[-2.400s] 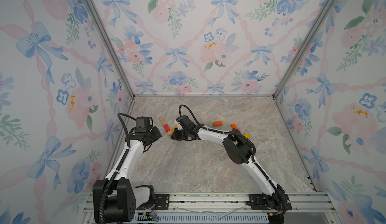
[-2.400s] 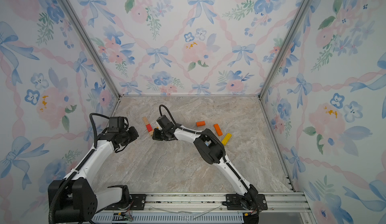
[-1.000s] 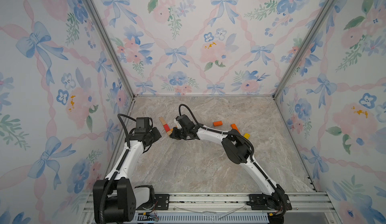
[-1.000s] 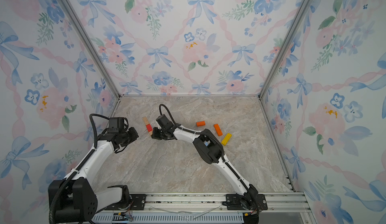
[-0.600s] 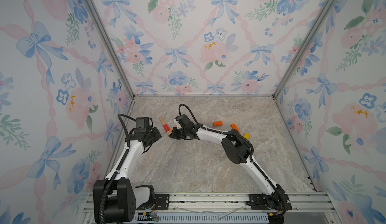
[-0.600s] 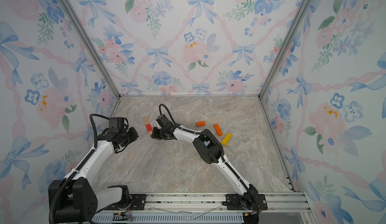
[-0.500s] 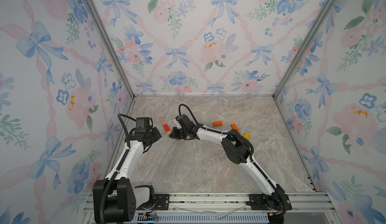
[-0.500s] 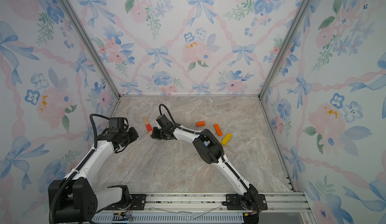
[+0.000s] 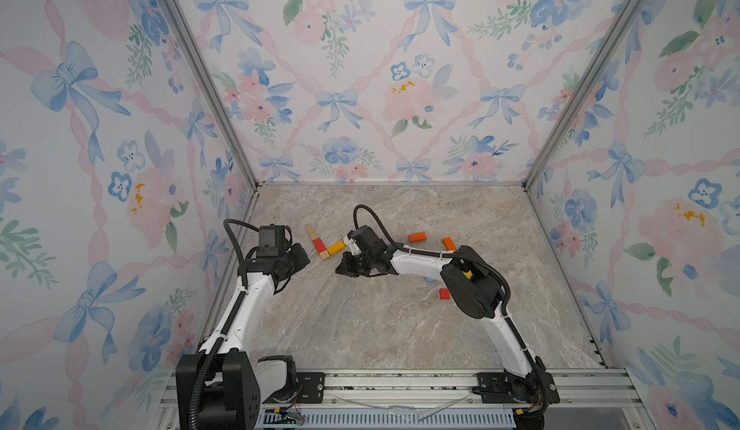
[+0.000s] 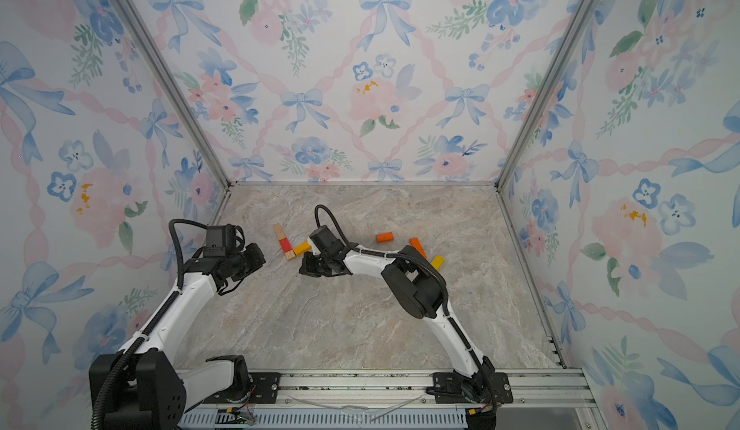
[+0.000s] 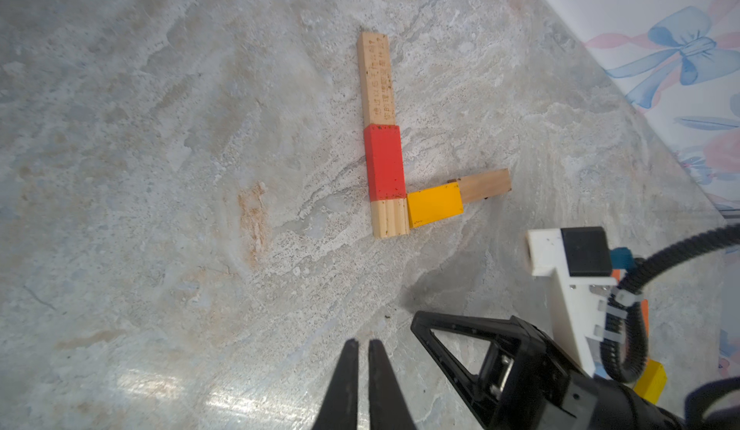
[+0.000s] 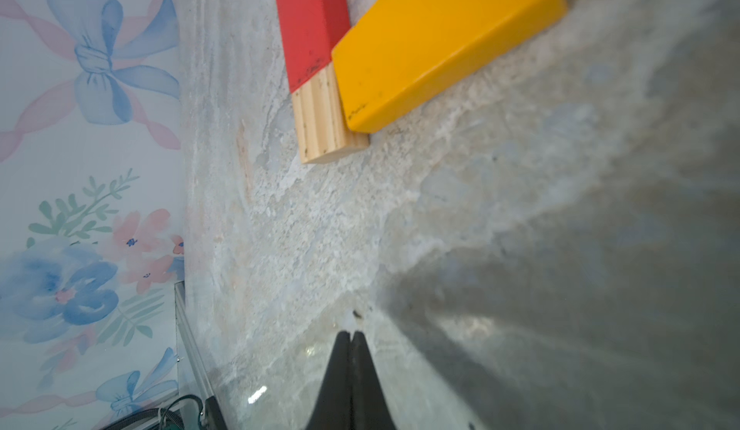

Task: Assemble the letter v with building blocks
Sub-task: Adjust the building block at the center of the board.

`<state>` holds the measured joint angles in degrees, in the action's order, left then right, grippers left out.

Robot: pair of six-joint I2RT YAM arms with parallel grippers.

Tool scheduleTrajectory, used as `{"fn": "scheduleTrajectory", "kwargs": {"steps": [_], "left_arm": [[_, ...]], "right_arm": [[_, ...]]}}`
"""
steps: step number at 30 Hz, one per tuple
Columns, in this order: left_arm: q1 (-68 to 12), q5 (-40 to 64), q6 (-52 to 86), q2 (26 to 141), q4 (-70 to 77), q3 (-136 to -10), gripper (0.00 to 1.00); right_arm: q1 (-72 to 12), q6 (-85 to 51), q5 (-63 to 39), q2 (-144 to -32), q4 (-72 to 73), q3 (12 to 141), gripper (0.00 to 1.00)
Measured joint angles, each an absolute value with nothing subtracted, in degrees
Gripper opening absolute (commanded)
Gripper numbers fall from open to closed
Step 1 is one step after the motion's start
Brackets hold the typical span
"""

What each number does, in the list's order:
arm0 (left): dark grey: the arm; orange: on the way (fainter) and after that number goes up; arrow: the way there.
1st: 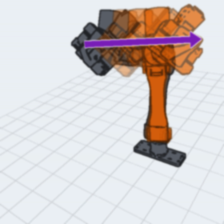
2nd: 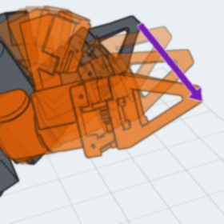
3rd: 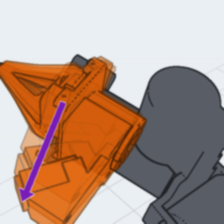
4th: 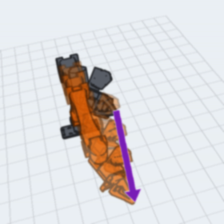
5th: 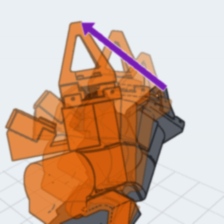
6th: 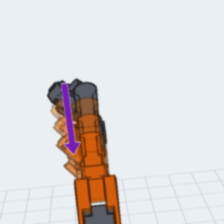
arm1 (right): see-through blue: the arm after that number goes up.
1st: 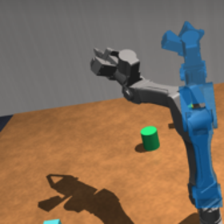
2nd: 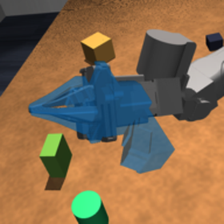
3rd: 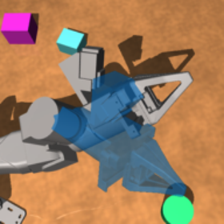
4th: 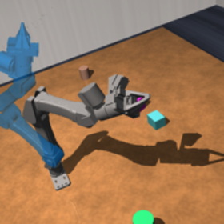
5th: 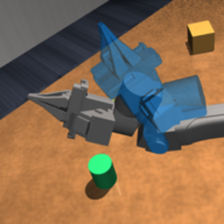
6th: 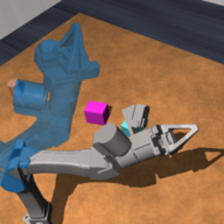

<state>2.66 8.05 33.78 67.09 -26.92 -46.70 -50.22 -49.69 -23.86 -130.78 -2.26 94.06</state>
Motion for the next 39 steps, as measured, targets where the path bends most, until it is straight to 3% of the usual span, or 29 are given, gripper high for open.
{"fn": "scheduleTrajectory", "kwargs": {"steps": [11,17,21,30,39], "left_arm": [[-2.42,7.51,34.61,67.31,-27.07,-48.8,0.17],[-6.26,6.09,34.57,71.11,-26.83,-51.99,0.16],[-6.35,5.23,34.59,72.44,-26.92,-52.1,0.17],[-6.33,4.27,34.59,71.61,-26.92,-51.35,0.19],[-4.75,4.1,34.59,68.77,-26.92,-49.76,0.19]], "right_arm": [[-44.25,-47.42,-22.68,-109.8,-0.51,82.0,0.05],[-40.62,-44.03,-20.58,-107.35,-1.69,80.23,0.21],[-39.38,-41.58,-20.58,-111.59,-3.9,84.25,0.36],[-37.67,-35.33,-19.0,-131.41,-11.97,105.51,0.57],[-35.59,-34.89,-17.23,-140.88,-15.97,115.94,0.65]]}}
